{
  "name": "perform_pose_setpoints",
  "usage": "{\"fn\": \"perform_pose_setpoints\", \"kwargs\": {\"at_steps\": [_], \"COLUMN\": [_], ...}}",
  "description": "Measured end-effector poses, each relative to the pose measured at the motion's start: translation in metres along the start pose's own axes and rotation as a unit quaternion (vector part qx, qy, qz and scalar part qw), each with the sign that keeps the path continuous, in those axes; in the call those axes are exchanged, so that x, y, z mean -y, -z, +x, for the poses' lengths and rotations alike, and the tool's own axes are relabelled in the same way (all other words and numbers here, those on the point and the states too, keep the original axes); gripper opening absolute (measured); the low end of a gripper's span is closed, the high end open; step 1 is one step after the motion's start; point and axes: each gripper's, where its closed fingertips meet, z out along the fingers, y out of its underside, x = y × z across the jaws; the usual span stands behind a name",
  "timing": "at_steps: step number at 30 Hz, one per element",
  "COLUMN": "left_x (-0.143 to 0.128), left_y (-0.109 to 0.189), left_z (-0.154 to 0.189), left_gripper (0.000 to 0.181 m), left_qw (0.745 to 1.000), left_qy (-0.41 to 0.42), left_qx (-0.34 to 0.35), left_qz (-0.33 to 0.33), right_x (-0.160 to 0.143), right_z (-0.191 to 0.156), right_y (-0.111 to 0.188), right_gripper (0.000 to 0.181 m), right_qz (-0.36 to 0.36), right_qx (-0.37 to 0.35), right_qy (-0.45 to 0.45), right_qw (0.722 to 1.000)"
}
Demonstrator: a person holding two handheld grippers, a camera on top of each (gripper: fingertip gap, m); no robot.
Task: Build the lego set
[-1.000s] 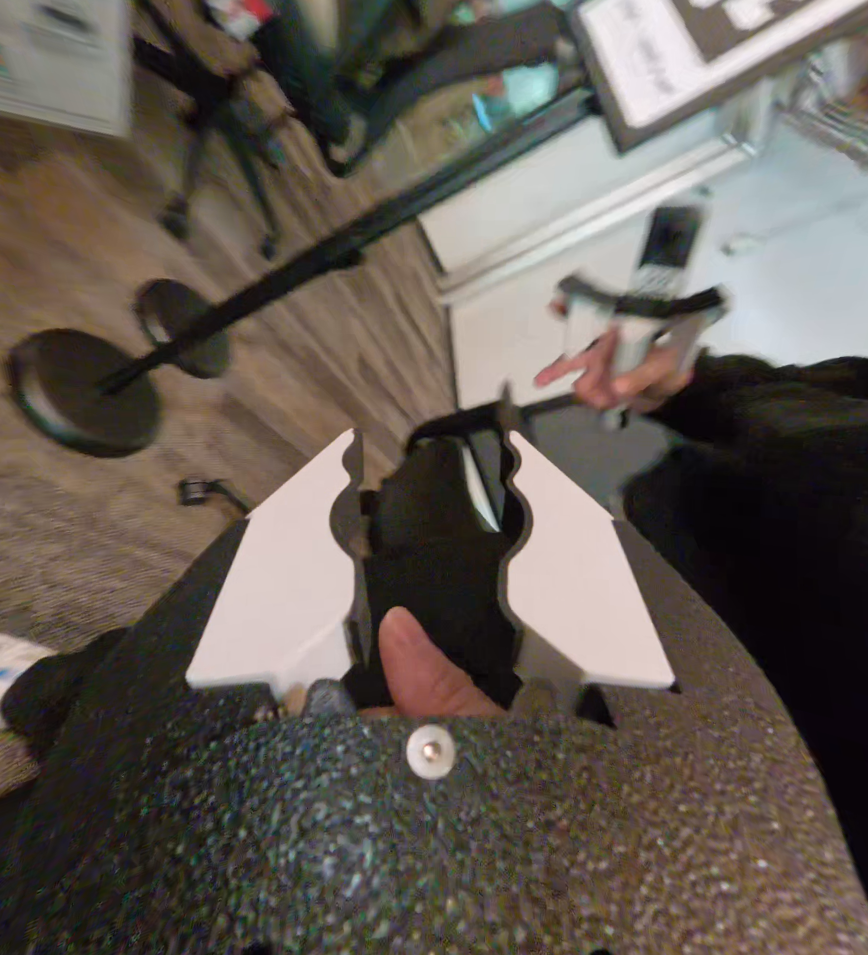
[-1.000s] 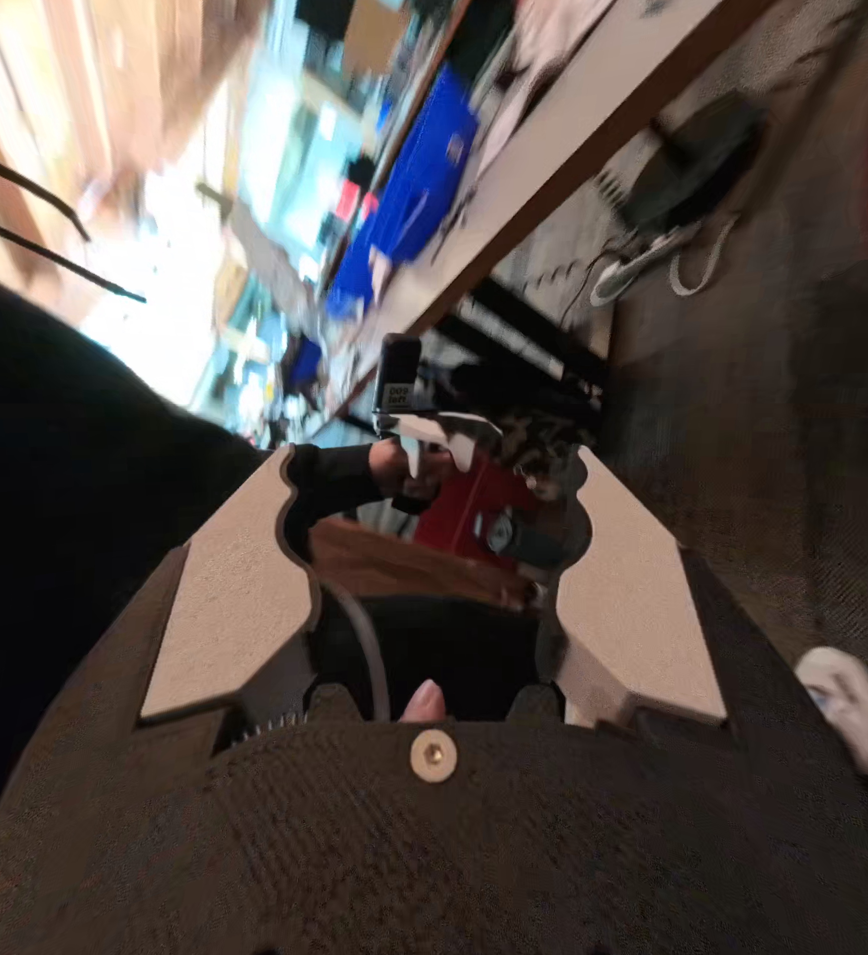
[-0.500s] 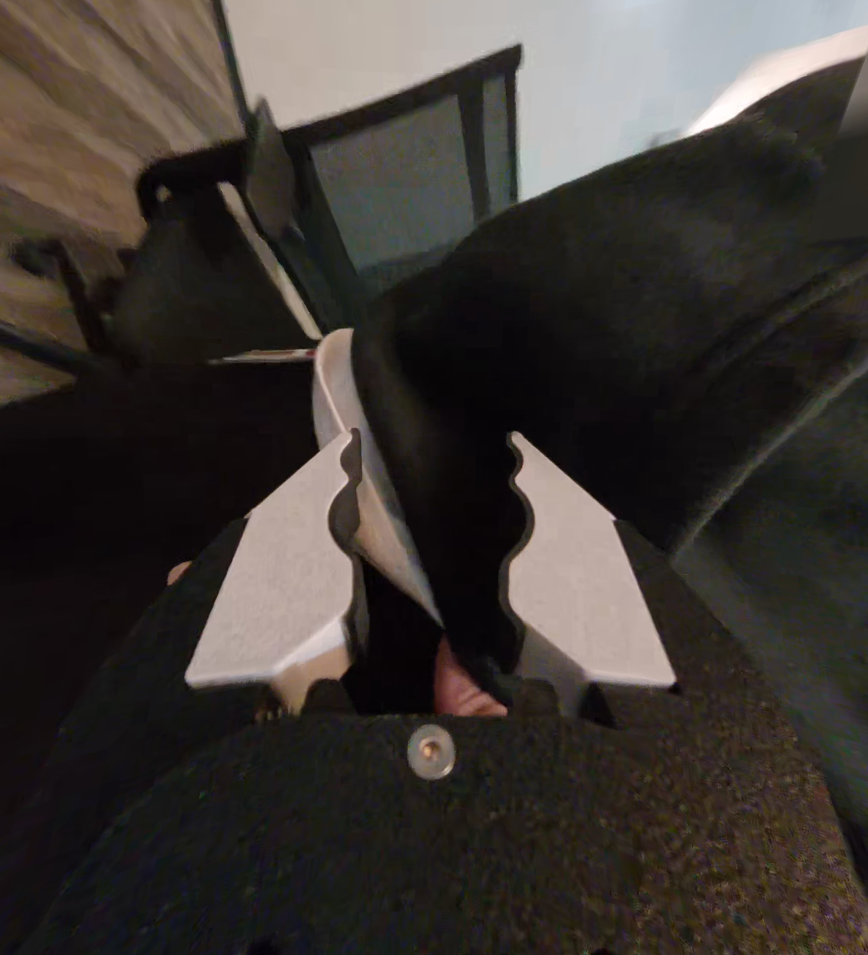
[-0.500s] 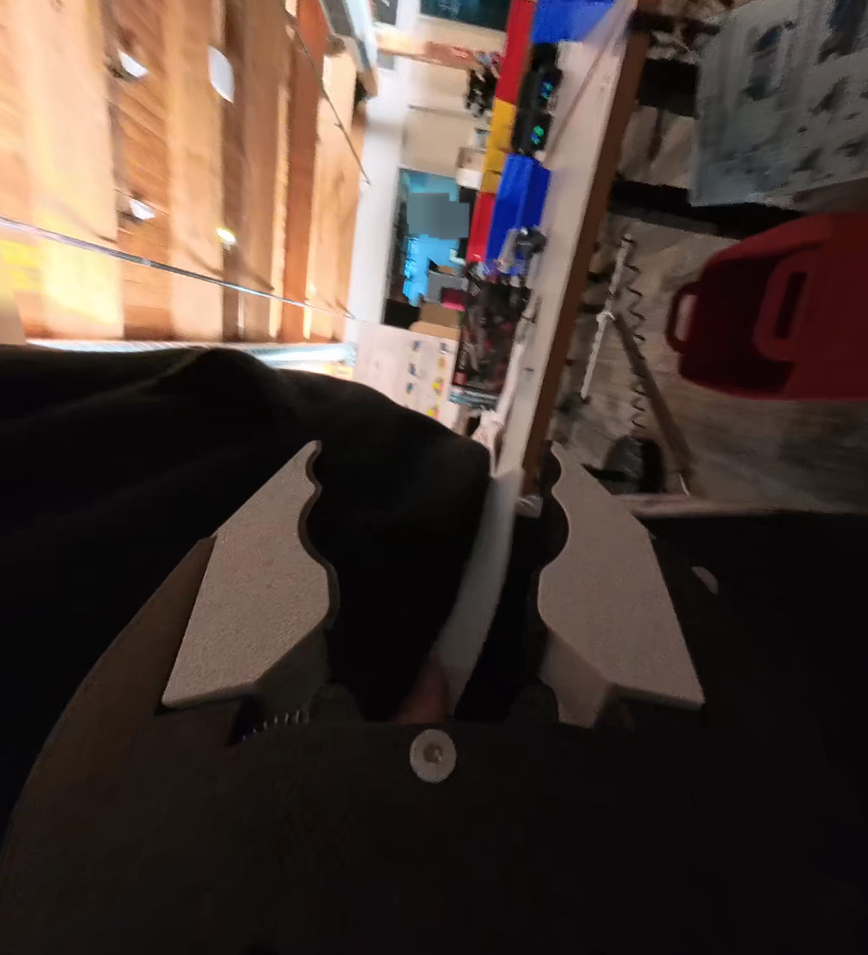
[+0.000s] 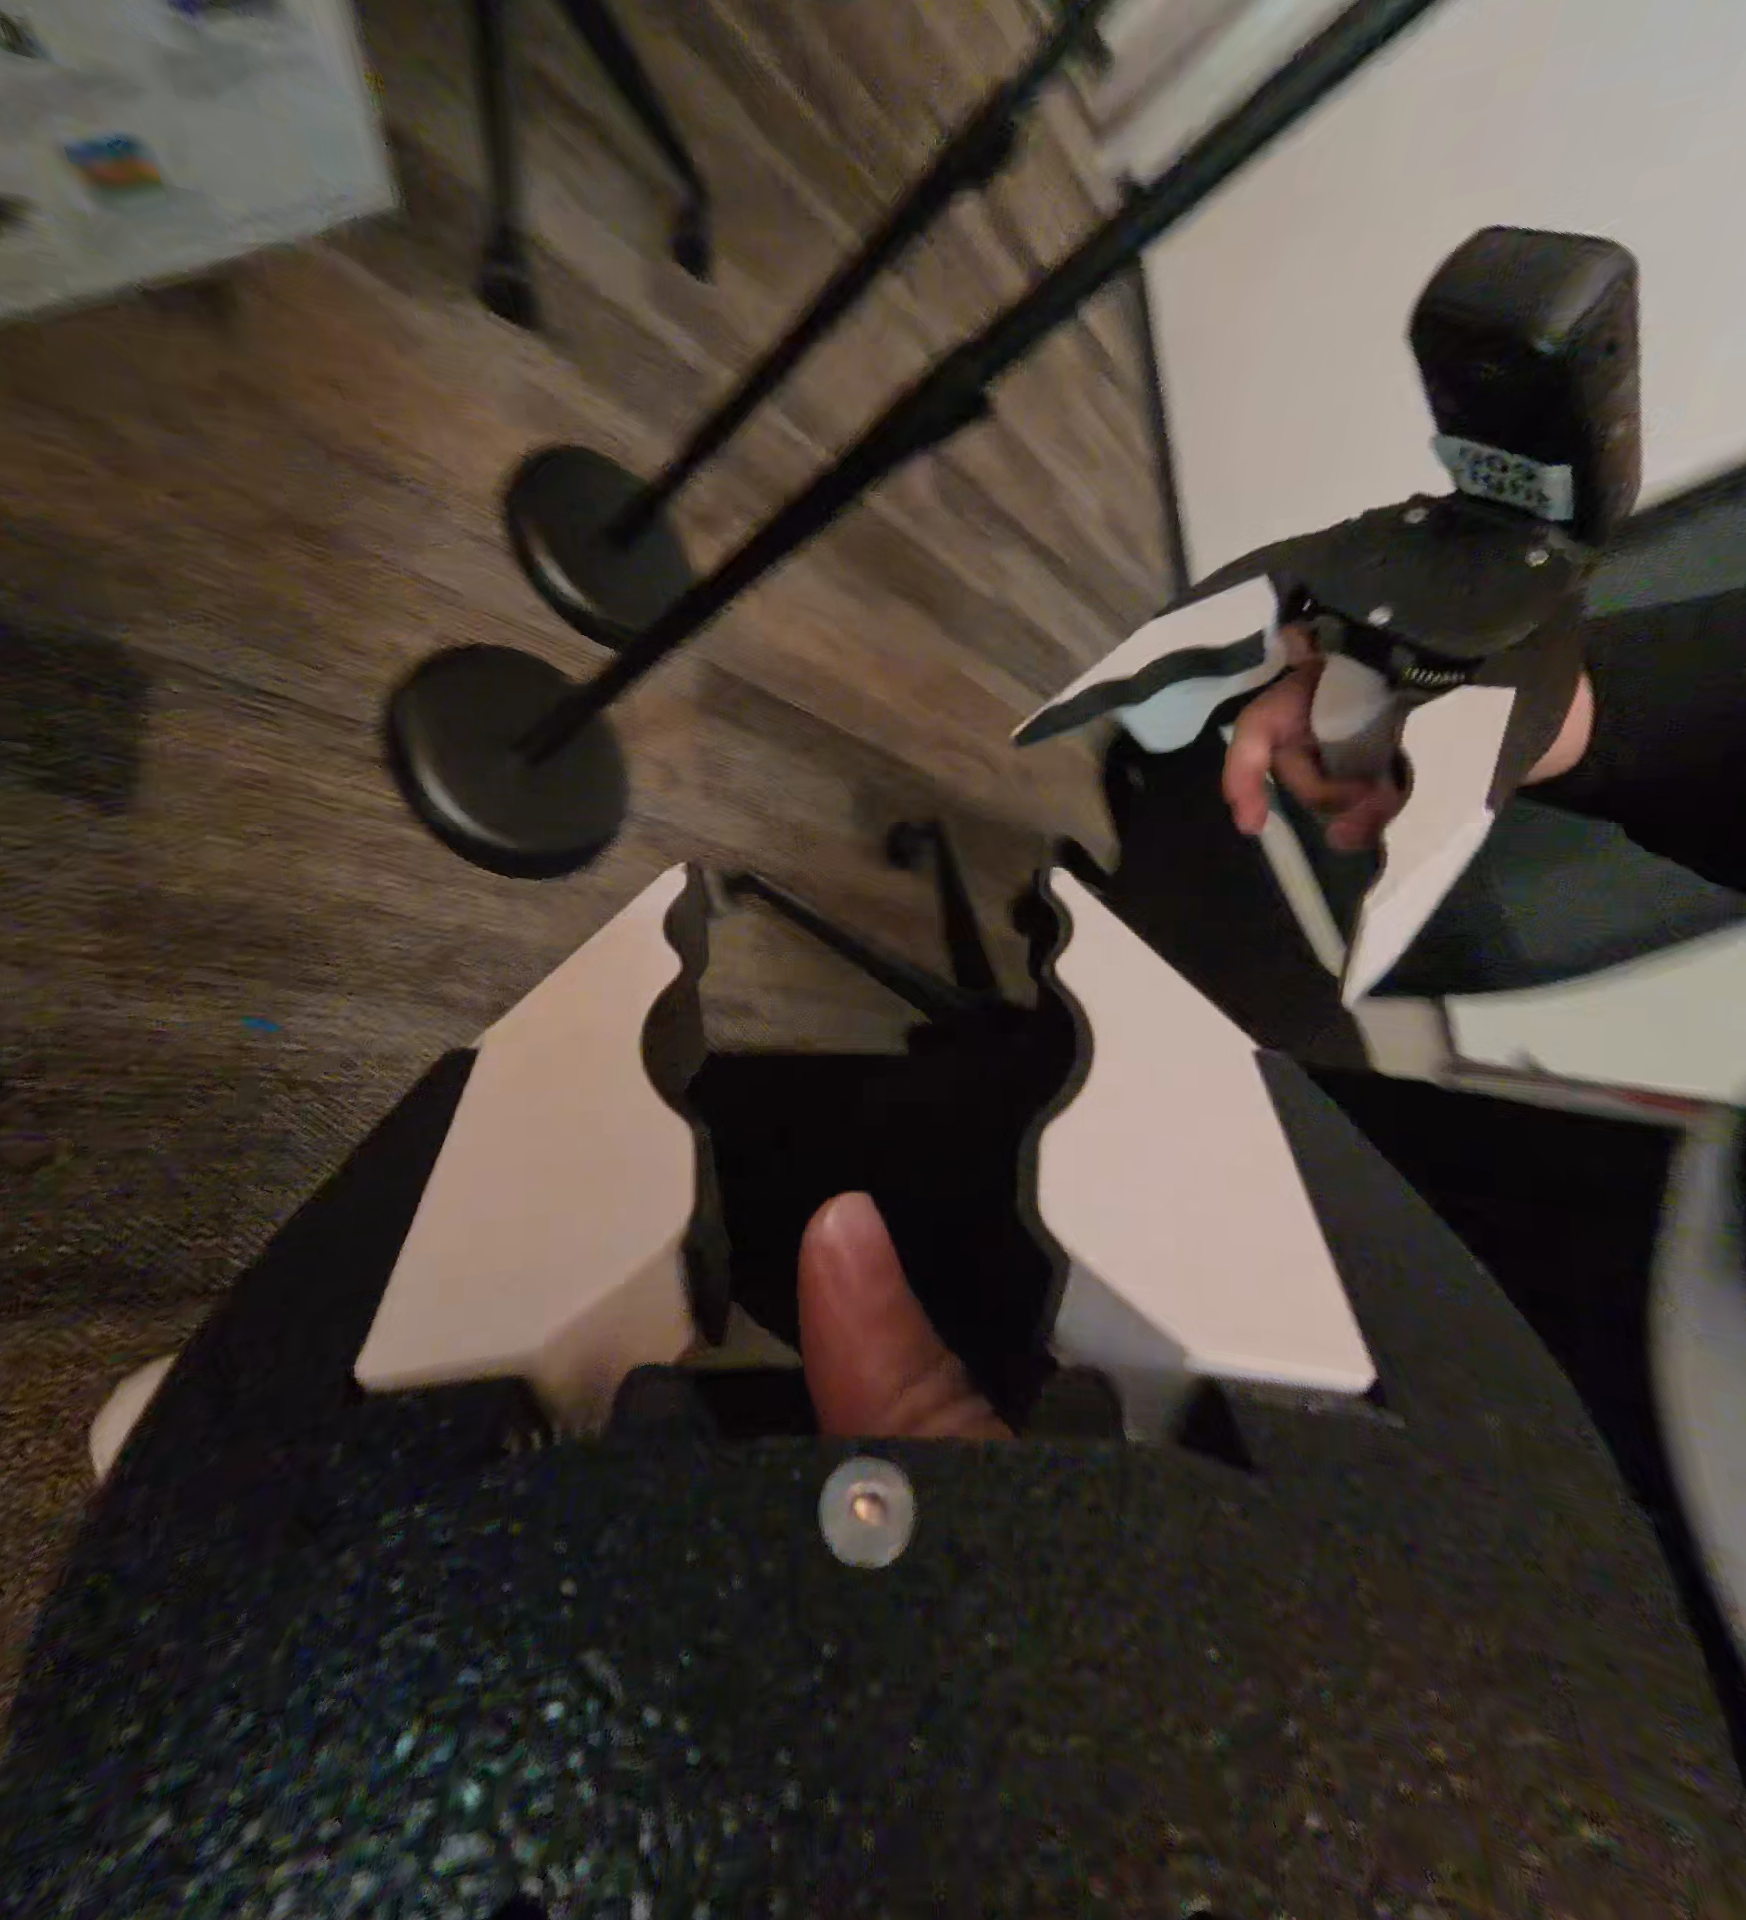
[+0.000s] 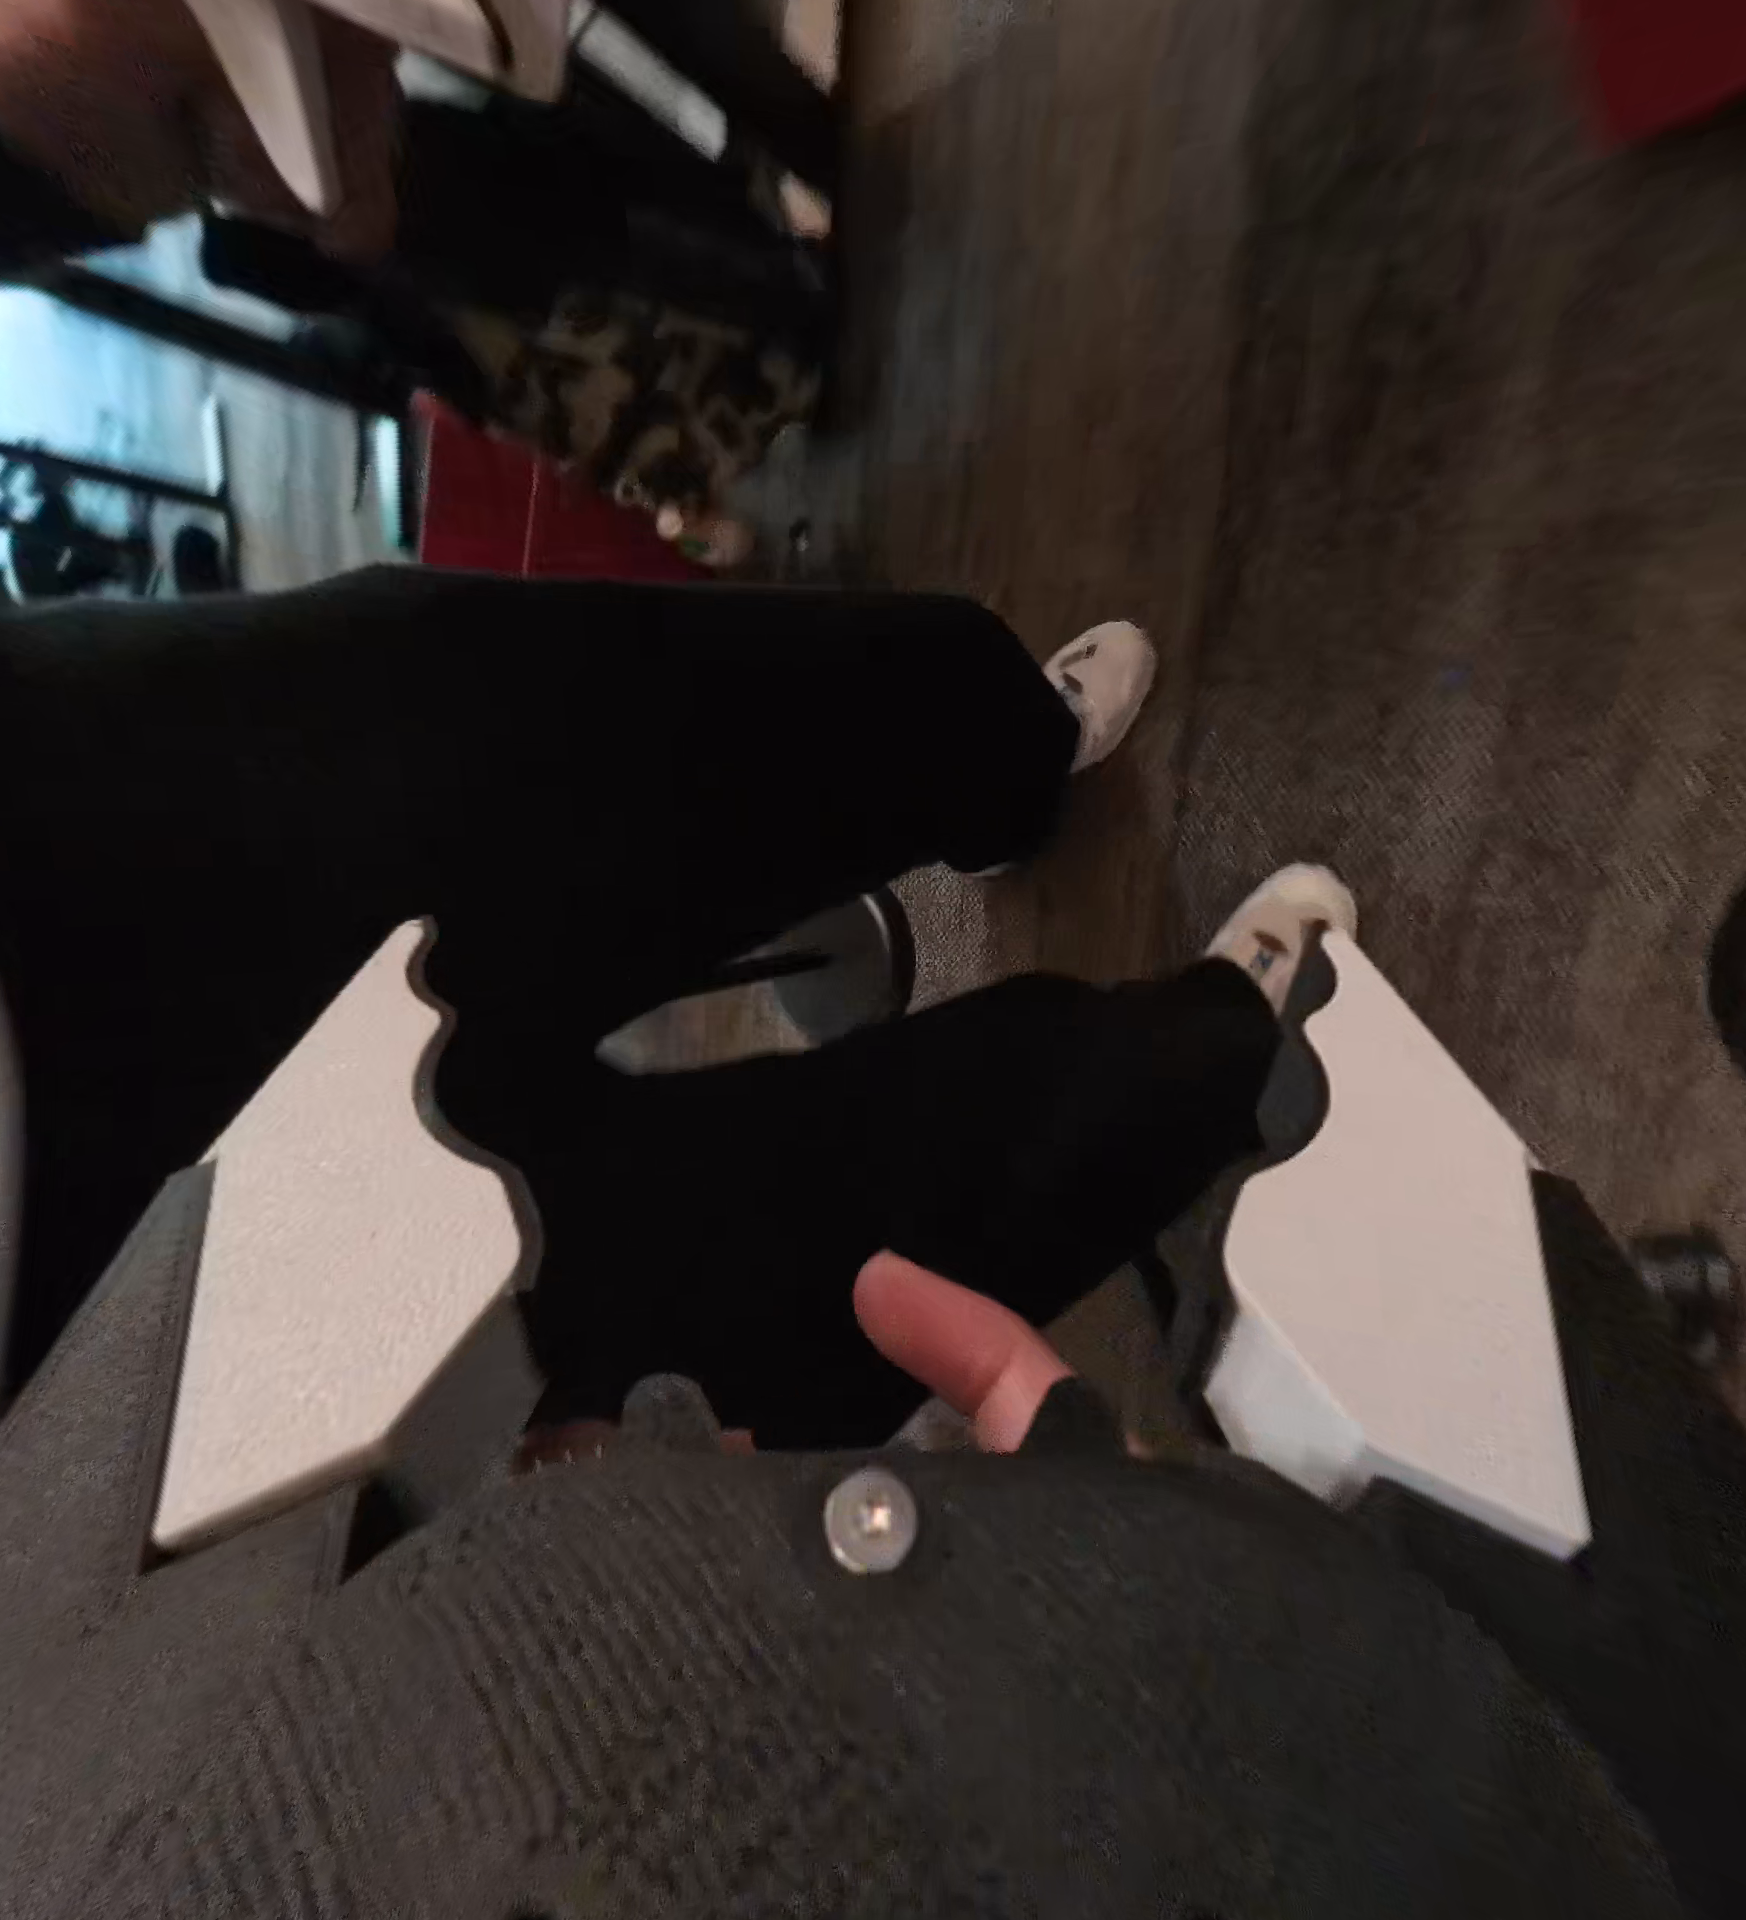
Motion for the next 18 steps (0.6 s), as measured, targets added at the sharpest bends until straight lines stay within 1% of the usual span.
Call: {"fn": "perform_pose_setpoints", "kwargs": {"at_steps": [1,3,4,5,7,8,9,10,11,12,13,14,15,16,17,18], "left_x": [-0.008,-0.032,-0.05,-0.071,-0.115,-0.137,-0.159,-0.18,-0.199,-0.217,-0.233,-0.246,-0.258,-0.268,-0.275,-0.281], "left_y": [-0.014,-0.039,-0.051,-0.062,-0.08,-0.088,-0.096,-0.103,-0.107,-0.11,-0.11,-0.109,-0.106,-0.102,-0.098,-0.093], "left_z": [-0.016,-0.047,-0.063,-0.077,-0.097,-0.105,-0.11,-0.115,-0.12,-0.124,-0.128,-0.131,-0.133,-0.133,-0.131,-0.127], "left_gripper": [0.061,0.065,0.065,0.066,0.072,0.08,0.084,0.082,0.081,0.081,0.078,0.077,0.077,0.076,0.075,0.077], "left_qw": [0.999,0.991,0.984,0.976,0.958,0.949,0.943,0.937,0.93,0.923,0.914,0.904,0.892,0.881,0.873,0.863], "left_qy": [0.006,0.04,0.061,0.08,0.114,0.129,0.14,0.145,0.147,0.154,0.167,0.18,0.195,0.206,0.208,0.208], "left_qx": [0.029,0.094,0.132,0.167,0.233,0.259,0.278,0.296,0.315,0.332,0.348,0.362,0.377,0.388,0.396,0.405], "left_qz": [0.028,0.082,0.1,0.111,0.123,0.125,0.121,0.117,0.117,0.118,0.125,0.139,0.156,0.175,0.196,0.218], "right_x": [0.007,0.016,0.016,0.008,-0.018,-0.026,-0.032,-0.041,-0.053,-0.065,-0.076,-0.083,-0.083,-0.081,-0.079,-0.075], "right_z": [0.02,0.064,0.09,0.123,0.187,0.214,0.237,0.256,0.272,0.284,0.297,0.31,0.319,0.333,0.355,0.373], "right_y": [-0.028,-0.087,-0.119,-0.151,-0.209,-0.236,-0.262,-0.288,-0.313,-0.335,-0.355,-0.373,-0.391,-0.406,-0.416,-0.422], "right_gripper": [0.156,0.158,0.158,0.153,0.131,0.132,0.129,0.129,0.134,0.129,0.122,0.108,0.094,0.091,0.082,0.079], "right_qz": [-0.006,-0.009,-0.01,-0.029,-0.086,-0.093,-0.097,-0.113,-0.138,-0.161,-0.185,-0.193,-0.179,-0.159,-0.145,-0.127], "right_qx": [0.024,0.06,0.06,0.041,0.002,-0.01,-0.012,-0.01,-0.006,0.003,-0.005,-0.019,-0.034,-0.069,-0.129,-0.183], "right_qy": [0.018,0.01,-0.006,-0.021,-0.017,-0.009,-0.008,-0.01,-0.01,-0.007,-0.007,-0.007,0.0,0.014,0.03,0.047], "right_qw": [1.0,0.998,0.998,0.999,0.996,0.996,0.995,0.993,0.99,0.987,0.983,0.981,0.983,0.985,0.981,0.974]}}
